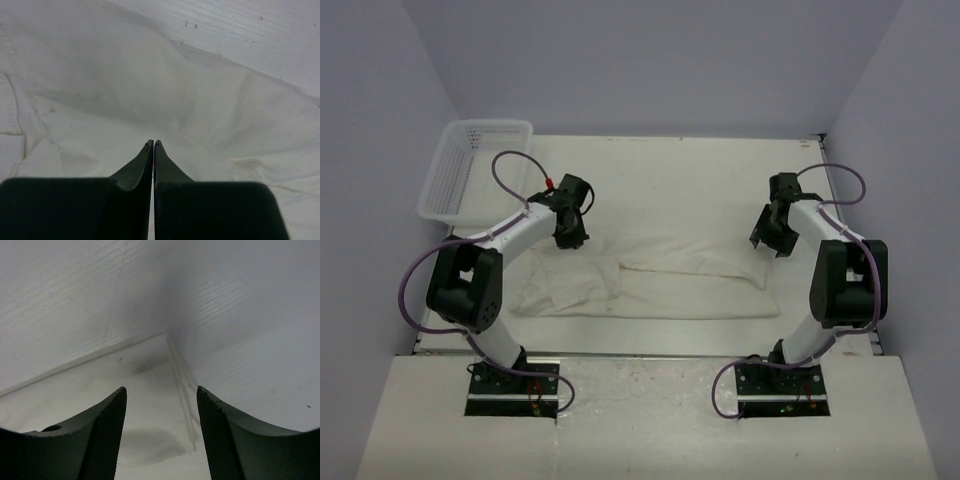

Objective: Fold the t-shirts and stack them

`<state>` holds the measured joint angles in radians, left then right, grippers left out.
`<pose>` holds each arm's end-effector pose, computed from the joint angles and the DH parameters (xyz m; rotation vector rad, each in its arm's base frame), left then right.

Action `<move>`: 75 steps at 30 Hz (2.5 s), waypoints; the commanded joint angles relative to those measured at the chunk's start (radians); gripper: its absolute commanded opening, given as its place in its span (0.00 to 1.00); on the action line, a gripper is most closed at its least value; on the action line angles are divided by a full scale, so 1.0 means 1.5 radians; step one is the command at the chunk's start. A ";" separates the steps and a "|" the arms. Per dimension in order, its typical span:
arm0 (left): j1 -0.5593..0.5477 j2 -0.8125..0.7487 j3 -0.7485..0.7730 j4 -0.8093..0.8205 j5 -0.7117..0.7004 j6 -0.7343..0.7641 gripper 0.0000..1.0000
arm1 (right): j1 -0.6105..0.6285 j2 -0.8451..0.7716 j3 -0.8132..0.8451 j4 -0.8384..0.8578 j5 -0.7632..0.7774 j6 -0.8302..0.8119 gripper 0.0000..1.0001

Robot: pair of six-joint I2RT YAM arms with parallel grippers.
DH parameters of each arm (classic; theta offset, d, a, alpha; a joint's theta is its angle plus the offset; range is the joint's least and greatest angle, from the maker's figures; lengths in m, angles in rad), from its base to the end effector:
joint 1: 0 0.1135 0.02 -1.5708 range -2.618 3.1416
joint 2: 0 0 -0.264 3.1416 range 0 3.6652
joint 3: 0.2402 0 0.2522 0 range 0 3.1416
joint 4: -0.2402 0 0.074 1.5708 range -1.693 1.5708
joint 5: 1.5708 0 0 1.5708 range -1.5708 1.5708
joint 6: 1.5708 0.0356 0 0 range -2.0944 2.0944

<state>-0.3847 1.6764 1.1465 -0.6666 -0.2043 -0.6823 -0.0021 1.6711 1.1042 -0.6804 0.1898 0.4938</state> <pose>0.3080 -0.1169 0.2027 -0.4550 2.6793 -0.0219 0.3199 -0.0074 0.1919 0.7239 2.6834 -0.1462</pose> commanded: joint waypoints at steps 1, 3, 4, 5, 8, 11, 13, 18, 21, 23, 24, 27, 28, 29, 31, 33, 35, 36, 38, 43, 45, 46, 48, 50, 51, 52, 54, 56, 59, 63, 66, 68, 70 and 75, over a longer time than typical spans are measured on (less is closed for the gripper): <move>0.017 0.021 -0.009 0.021 0.008 0.024 0.00 | -0.019 0.011 -0.005 0.011 -0.038 -0.004 0.58; 0.020 0.028 -0.010 0.027 0.026 0.031 0.00 | -0.023 0.017 -0.004 0.012 -0.047 -0.005 0.57; 0.021 0.032 -0.011 0.030 0.029 0.032 0.00 | -0.024 0.020 -0.002 0.014 -0.051 -0.009 0.56; 0.022 0.032 -0.012 0.033 0.034 0.034 0.00 | -0.023 0.022 0.001 0.015 -0.056 -0.011 0.55; 0.023 0.034 -0.011 0.040 0.040 0.038 0.00 | -0.027 0.039 0.011 0.016 -0.077 -0.017 0.52; 0.024 0.034 -0.010 0.036 0.045 0.040 0.00 | -0.028 0.054 0.013 0.017 -0.086 -0.017 0.49; 0.024 0.032 -0.012 0.036 0.037 0.041 0.00 | -0.028 0.051 0.010 0.023 -0.092 -0.017 0.47; 0.029 0.043 -0.015 0.035 0.037 0.042 0.00 | -0.028 0.052 0.010 0.027 -0.089 -0.014 0.40; 0.029 0.048 -0.020 0.041 0.040 0.041 0.00 | -0.027 0.050 0.013 0.028 -0.077 -0.014 0.35; 0.029 0.051 -0.025 0.041 0.043 0.041 0.00 | -0.028 0.051 0.018 0.027 -0.074 -0.014 0.33; 0.029 0.052 -0.027 0.044 0.044 0.040 0.00 | -0.028 0.050 0.019 0.026 -0.070 -0.011 0.30; 0.029 0.053 -0.036 0.048 0.043 0.037 0.00 | -0.027 0.043 0.022 0.025 -0.055 -0.006 0.26; 0.029 0.053 -0.042 0.049 0.043 0.036 0.00 | -0.028 0.041 0.023 0.025 -0.047 -0.007 0.26; 0.029 0.054 -0.044 0.050 0.043 0.036 0.00 | -0.028 0.038 0.024 0.024 -0.044 -0.005 0.26; 0.029 0.061 -0.046 0.050 0.042 0.035 0.00 | -0.028 0.034 0.028 0.021 -0.038 -0.006 0.26; 0.029 0.067 -0.048 0.050 0.042 0.034 0.00 | -0.028 0.034 0.038 0.016 -0.031 -0.007 0.24; 0.029 0.070 -0.050 0.051 0.041 0.032 0.00 | -0.028 0.036 0.051 0.012 -0.024 -0.010 0.19; 0.029 0.071 -0.052 0.052 0.039 0.032 0.00 | -0.028 0.043 0.057 0.009 -0.021 -0.012 0.16; 0.029 0.072 -0.054 0.052 0.036 0.031 0.00 | -0.028 0.052 0.082 0.000 -0.019 -0.016 0.02; 0.029 0.074 -0.062 0.053 0.036 0.031 0.00 | -0.028 0.094 0.142 -0.019 -0.013 -0.023 0.00; 0.029 0.072 -0.067 0.054 0.034 0.031 0.00 | -0.028 0.110 0.162 -0.024 -0.002 -0.026 0.00; 0.029 0.073 -0.069 0.055 0.034 0.032 0.00 | -0.028 0.110 0.168 -0.027 0.001 -0.027 0.00; 0.029 0.074 -0.072 0.055 0.033 0.034 0.00 | -0.028 0.128 0.179 -0.030 -0.002 -0.031 0.00; 0.029 0.077 -0.074 0.059 0.035 0.034 0.00 | -0.029 0.146 0.195 -0.040 -0.001 -0.029 0.00; 0.029 0.077 -0.074 0.058 0.036 0.035 0.00 | -0.028 0.149 0.198 -0.041 0.002 -0.029 0.00; 0.029 0.078 -0.075 0.058 0.037 0.035 0.00 | -0.029 0.152 0.204 -0.041 0.007 -0.029 0.01; 0.029 0.080 -0.078 0.061 0.037 0.037 0.00 | -0.029 0.164 0.211 -0.042 0.017 -0.030 0.03; 0.029 0.080 -0.079 0.061 0.035 0.038 0.00 | -0.030 0.186 0.228 -0.051 0.029 -0.031 0.04; 0.029 0.079 -0.080 0.060 0.035 0.041 0.00 | -0.033 0.209 0.257 -0.074 0.049 -0.023 0.07; 0.029 0.067 -0.074 0.057 0.036 0.050 0.00 | -0.035 0.230 0.279 -0.099 0.078 -0.010 0.13; 0.029 0.053 -0.068 0.049 0.028 0.053 0.00 | -0.037 0.234 0.302 -0.122 0.117 0.000 0.18; 0.029 0.042 -0.068 0.046 0.025 0.055 0.00 | -0.037 0.232 0.309 -0.140 0.133 0.002 0.20; 0.029 0.033 -0.068 0.044 0.019 0.055 0.00 | -0.037 0.216 0.309 -0.144 0.131 0.003 0.21; 0.029 0.020 -0.058 0.031 -0.013 0.055 0.00 | -0.026 0.128 0.240 -0.085 0.012 -0.028 0.18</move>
<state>-0.3492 1.7447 1.0634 -0.5968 -0.1520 -0.6304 -0.0540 1.9903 1.5017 -0.8398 0.2981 0.4694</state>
